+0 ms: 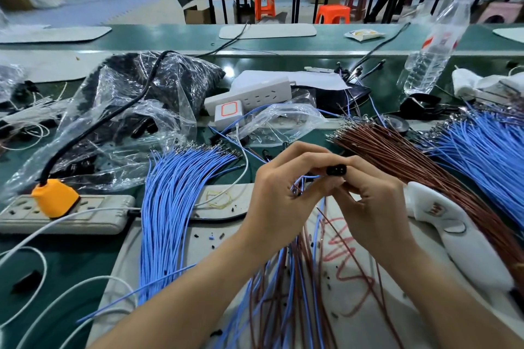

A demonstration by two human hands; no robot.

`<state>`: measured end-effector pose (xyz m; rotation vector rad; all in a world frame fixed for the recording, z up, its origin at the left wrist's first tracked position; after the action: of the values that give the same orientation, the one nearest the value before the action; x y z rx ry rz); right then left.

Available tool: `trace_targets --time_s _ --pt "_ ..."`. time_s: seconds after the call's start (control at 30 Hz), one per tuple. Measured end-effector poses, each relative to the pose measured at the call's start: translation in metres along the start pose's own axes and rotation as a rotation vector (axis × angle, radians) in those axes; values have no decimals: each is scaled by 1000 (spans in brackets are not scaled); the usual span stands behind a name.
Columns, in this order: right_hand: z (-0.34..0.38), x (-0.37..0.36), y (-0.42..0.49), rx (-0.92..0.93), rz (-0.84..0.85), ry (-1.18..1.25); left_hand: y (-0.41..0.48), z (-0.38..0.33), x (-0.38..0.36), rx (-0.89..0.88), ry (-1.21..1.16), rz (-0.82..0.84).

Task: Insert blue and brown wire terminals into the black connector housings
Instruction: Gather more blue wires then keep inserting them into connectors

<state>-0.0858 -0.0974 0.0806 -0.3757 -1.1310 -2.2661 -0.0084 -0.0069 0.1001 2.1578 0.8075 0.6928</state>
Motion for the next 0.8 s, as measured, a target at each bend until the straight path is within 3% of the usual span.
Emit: trace_targets --time_s 0.2,0.4,0.63,0.8 --pt "-8 -11 3 -84 80 27 -1 7 3 33 -39 -33" --pt "-18 -20 33 -284 331 124 -1 30 -3 214 -160 27" --pt "-57 -86 119 -321 448 -351 -5 50 6 307 -128 -1" --pt "-82 -147 135 -239 666 -936 -5 51 4 271 -49 88"
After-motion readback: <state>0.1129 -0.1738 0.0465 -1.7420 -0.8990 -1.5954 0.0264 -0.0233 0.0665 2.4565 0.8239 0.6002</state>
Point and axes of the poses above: each hand's wrist, its own y-axis towards the middle knuckle, its own x-axis out of the back of the hand, z = x × y, the point moved 8 cm from there along y, towards the middle knuckle, and after that the axes turned 8 degrees about -x, right-handed, at the moved point
